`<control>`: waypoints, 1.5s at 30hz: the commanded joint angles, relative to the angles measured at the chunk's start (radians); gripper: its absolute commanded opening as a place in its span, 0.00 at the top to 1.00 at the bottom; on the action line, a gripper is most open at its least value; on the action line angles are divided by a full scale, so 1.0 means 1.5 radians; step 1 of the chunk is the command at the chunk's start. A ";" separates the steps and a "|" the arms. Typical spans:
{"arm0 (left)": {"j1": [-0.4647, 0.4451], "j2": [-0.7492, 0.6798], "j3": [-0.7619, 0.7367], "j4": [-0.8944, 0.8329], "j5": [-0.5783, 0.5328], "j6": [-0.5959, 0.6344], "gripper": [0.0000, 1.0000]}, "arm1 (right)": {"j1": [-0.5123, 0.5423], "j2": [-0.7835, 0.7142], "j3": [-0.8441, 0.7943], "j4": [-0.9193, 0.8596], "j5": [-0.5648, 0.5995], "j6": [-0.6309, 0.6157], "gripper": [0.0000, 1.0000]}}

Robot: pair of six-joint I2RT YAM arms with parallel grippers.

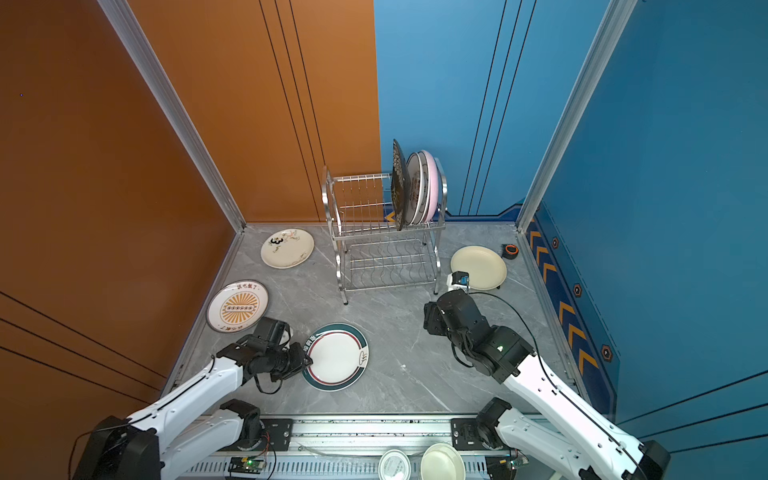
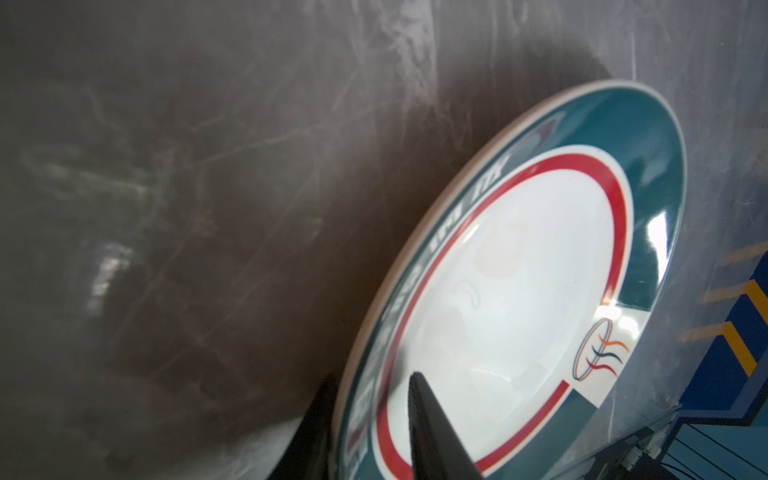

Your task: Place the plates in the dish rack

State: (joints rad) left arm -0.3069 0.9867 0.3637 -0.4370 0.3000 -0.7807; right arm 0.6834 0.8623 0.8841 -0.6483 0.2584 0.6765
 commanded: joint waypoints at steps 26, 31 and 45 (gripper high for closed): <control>0.002 -0.040 0.046 0.074 0.150 0.044 1.00 | -0.035 0.129 -0.056 0.144 -0.251 -0.005 0.12; 0.002 -0.023 0.096 0.087 0.195 0.055 1.00 | -0.031 0.209 -0.054 0.194 -0.357 -0.007 0.09; 0.008 0.035 0.171 0.187 0.295 0.029 1.00 | -0.047 0.327 -0.041 0.328 -0.539 0.021 0.23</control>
State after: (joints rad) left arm -0.3012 1.0302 0.5785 -0.2466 0.6601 -0.7280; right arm 0.6220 1.3342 0.8139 -0.2310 -0.4530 0.6930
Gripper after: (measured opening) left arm 0.081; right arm 0.787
